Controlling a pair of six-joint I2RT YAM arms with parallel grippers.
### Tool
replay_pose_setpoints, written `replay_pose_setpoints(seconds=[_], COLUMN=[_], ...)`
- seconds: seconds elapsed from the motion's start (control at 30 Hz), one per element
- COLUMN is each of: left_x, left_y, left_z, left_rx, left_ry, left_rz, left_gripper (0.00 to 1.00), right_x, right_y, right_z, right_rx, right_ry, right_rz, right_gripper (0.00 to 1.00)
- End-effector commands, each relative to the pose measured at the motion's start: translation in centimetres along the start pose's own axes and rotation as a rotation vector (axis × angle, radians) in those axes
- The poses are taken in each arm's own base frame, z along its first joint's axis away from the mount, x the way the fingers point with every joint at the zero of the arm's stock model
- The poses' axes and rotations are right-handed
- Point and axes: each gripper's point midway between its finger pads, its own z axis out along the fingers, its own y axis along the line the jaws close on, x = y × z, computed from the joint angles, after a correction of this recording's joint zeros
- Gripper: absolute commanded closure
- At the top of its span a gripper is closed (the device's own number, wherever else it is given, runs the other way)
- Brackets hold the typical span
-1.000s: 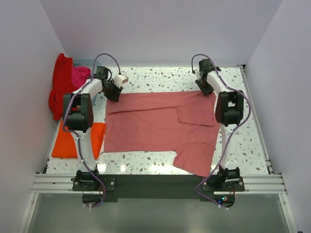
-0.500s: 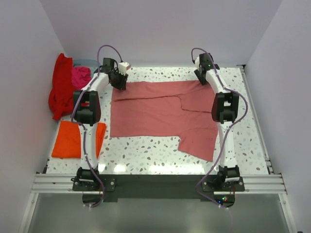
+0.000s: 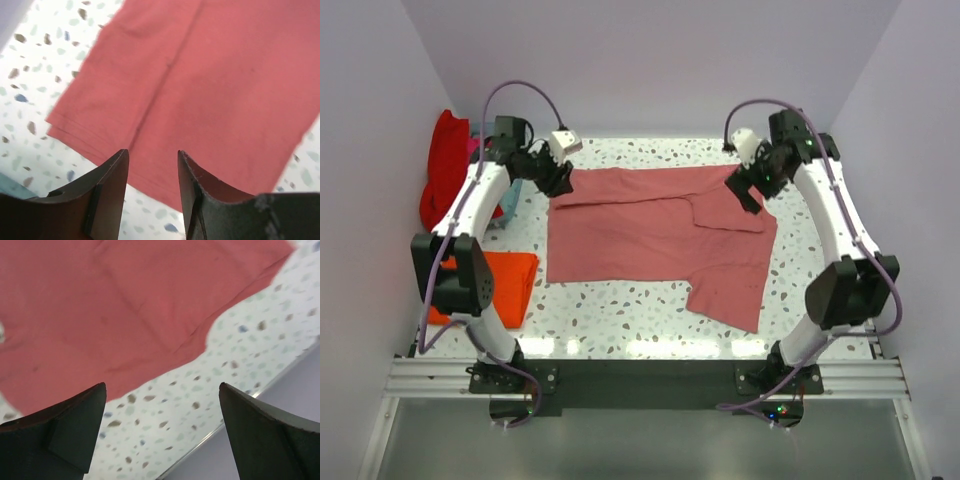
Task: Fold and stack the t-shirts
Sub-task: Fold the tshirt
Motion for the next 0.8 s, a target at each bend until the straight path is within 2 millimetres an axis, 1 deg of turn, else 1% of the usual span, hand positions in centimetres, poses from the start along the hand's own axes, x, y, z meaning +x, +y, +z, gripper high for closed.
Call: replay_pose_setpoints(seconds=[0.0,0.03,0.07,0.1,0.13,0.17,0.2,0.23,0.27,0.3,0.33,0.37,0.43,0.47,0.63,0.67,0.77], left_x=[5.4,5.8,7.3,7.9,8.5,9.1,10.4,10.7,11.0,11.7,11.8,12.2,12.5,12.8,13.2,13.2,13.0], left_y=[-5.5,-6.8,-7.9,-8.6,-9.6,-10.2,-11.2,-11.7,-12.0,-12.6,-12.7,-12.9,-12.8,-12.9,-12.7,-12.7,-12.3], left_z=[-1.1,-2.0,-2.1,-2.4,-3.0,-3.1,-3.1,-3.4,-3.4,-3.4,-3.6,-3.6,-3.6,-3.5,-3.3,-3.2,-3.0], left_rx=[0.169,0.191,0.224,0.245,0.264,0.281,0.308,0.313,0.318,0.332,0.328,0.331,0.318,0.318,0.306,0.303,0.288], left_ry=[0.082,0.096,0.118,0.131,0.144,0.152,0.170,0.174,0.177,0.186,0.187,0.196,0.203,0.208,0.219,0.219,0.217], left_rz=[0.024,0.031,0.058,0.067,0.072,0.090,0.077,0.079,0.082,0.069,0.076,0.070,0.076,0.071,0.065,0.055,0.048], left_gripper=[0.51,0.51,0.51,0.51,0.52,0.52,0.53,0.54,0.54,0.54,0.55,0.55,0.55,0.55,0.57,0.57,0.57], right_x=[8.6,9.6,11.6,12.4,12.9,14.5,15.1,15.7,16.8,17.1,17.2,17.8,17.9,18.5,19.5,20.3,21.1], right_y=[9.3,10.1,11.4,12.0,12.7,13.6,14.1,14.9,15.7,15.9,16.4,16.9,17.2,17.4,17.5,17.8,17.9], right_z=[0.0,-0.2,-0.5,-0.5,-0.5,-0.1,0.3,0.6,1.3,1.4,1.6,2.0,2.5,2.7,3.9,4.2,5.3], right_rx=[-0.368,-0.374,-0.371,-0.372,-0.366,-0.363,-0.359,-0.364,-0.374,-0.360,-0.362,-0.364,-0.349,-0.352,-0.333,-0.340,-0.323], right_ry=[0.229,0.236,0.240,0.241,0.239,0.250,0.257,0.266,0.282,0.281,0.278,0.286,0.283,0.296,0.305,0.319,0.329], right_rz=[-0.048,-0.060,-0.091,-0.111,-0.140,-0.175,-0.196,-0.228,-0.252,-0.269,-0.292,-0.295,-0.319,-0.323,-0.369,-0.377,-0.391], right_gripper=[0.03,0.06,0.09,0.13,0.20,0.24,0.27,0.33,0.36,0.38,0.39,0.39,0.41,0.41,0.45,0.45,0.46])
